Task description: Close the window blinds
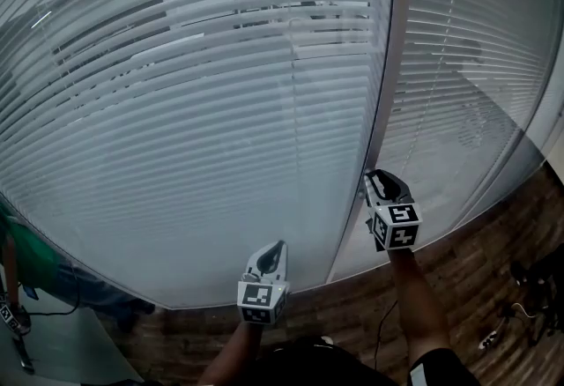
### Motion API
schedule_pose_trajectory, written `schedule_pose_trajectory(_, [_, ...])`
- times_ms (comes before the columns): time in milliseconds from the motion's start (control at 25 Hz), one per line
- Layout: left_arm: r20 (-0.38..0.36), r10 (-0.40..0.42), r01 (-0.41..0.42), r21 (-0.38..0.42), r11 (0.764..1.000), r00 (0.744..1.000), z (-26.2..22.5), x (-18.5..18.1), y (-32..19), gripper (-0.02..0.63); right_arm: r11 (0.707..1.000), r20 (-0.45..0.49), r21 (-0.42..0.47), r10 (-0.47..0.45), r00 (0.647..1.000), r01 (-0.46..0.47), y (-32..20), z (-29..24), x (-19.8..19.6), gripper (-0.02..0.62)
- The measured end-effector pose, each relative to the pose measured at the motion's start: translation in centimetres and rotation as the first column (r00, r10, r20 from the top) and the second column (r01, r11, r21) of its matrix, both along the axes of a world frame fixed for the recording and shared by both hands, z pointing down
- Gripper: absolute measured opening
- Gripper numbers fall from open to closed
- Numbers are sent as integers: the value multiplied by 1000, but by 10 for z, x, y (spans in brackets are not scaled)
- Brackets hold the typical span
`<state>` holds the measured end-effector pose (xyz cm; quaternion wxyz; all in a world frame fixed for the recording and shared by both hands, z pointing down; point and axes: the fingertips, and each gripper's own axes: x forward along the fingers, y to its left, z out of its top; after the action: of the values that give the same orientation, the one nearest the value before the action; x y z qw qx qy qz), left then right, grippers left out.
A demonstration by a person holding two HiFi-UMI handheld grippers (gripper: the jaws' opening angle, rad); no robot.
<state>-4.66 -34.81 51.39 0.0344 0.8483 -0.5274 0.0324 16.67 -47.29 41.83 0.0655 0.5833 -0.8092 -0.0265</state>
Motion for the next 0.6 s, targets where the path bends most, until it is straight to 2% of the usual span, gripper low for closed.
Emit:
schedule_pose_trajectory(160, [-5, 0, 0, 2, 1000, 1000, -2, 0, 0, -5, 1000, -53, 9, -1, 999, 2, 0, 0, 0, 121])
schedule_pose_trajectory(360, [-8, 1, -1, 0, 1000, 1000, -3, 0, -1, -5, 997, -234, 71, 23, 972, -7, 2, -2, -4, 121])
schedule_pose_trajectory(440, [-6, 1, -1, -2, 1000, 1000, -2, 0, -2, -5, 995, -340, 103, 40, 940, -5, 3, -4, -8, 121])
schedule_pose_trajectory(480, [-3, 2, -2, -7, 1000, 1000, -1, 0, -2, -5, 993, -405, 118, 51, 913, -4, 4, -6, -10, 121])
schedule_pose_trajectory(600, [8, 7, -7, -25, 1000, 1000, 0, 0, -1, -5, 987, -588, 158, 90, 803, 5, 6, -7, -15, 121])
